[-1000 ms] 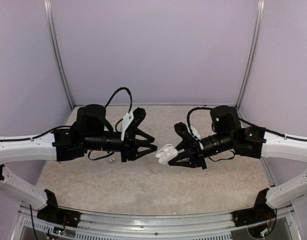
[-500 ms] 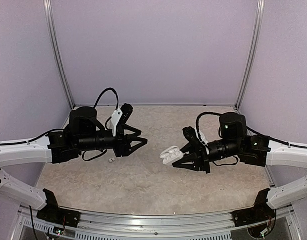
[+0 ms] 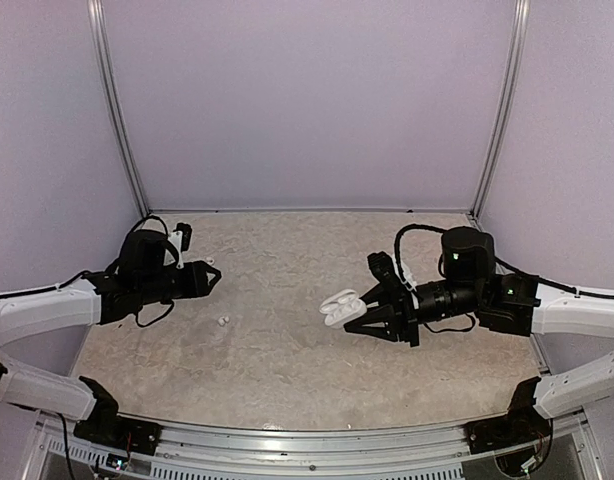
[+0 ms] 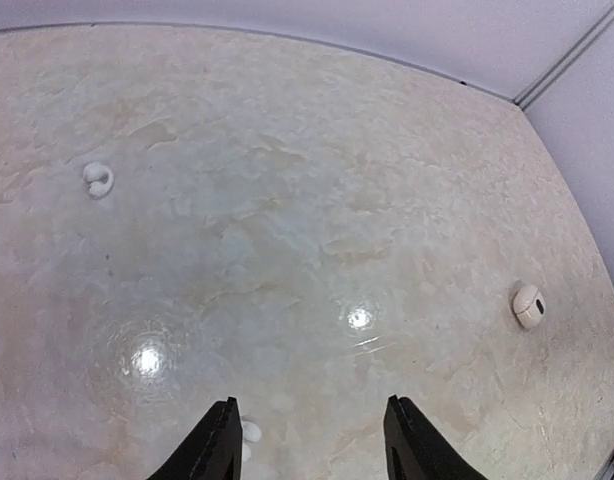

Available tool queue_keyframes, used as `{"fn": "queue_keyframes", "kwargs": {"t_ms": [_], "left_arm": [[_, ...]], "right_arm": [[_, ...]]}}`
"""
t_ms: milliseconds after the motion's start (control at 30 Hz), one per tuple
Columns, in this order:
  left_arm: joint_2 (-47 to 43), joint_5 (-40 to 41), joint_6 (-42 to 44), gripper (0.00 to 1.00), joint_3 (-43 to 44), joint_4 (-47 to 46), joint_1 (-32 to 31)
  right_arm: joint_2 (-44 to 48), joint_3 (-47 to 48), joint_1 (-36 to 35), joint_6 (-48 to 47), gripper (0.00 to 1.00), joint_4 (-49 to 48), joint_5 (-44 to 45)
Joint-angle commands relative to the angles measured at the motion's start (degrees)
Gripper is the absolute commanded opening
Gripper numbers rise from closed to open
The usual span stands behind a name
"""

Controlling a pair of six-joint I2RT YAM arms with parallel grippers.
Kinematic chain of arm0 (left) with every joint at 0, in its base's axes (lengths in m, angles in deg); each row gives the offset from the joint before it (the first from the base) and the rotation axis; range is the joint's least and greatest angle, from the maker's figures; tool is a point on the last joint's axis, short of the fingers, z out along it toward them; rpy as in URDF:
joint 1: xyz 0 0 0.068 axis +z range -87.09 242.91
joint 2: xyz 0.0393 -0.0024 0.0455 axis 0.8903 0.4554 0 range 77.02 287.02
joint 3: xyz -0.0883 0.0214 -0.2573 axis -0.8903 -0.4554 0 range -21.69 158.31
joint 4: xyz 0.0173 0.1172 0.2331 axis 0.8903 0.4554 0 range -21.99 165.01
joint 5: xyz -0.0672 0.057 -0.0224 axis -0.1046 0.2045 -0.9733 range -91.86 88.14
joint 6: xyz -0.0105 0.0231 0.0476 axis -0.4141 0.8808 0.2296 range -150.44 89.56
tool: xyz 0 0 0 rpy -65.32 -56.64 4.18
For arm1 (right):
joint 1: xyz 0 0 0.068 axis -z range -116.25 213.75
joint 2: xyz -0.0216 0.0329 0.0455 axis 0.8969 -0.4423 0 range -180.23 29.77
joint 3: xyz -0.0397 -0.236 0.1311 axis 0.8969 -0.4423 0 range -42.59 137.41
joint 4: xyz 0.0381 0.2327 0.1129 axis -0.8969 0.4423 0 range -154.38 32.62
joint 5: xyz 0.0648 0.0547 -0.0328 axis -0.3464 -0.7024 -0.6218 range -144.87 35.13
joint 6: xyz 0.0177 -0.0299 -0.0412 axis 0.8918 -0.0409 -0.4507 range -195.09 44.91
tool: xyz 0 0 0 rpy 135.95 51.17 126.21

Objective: Insert the wireless bluetooth earbuds into the charging case
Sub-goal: Move the right earbud to the center of the board.

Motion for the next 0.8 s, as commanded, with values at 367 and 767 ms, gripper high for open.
{"fn": "queue_keyframes", "kwargs": {"t_ms": [367,767], "left_arm": [[15.35,-1.57,-1.04,0.36,-3.95,-4.25,6.06],[22.57,-6.38,0.94,0.33,-2.69,-8.69,5.51]], "right_arm": [[-0.05,-0.32,0.16,1.15,0.02,-1.62,-1.08],[-0.87,0.62,0.23,0.84,0.03,-0.38,-0.9]]}}
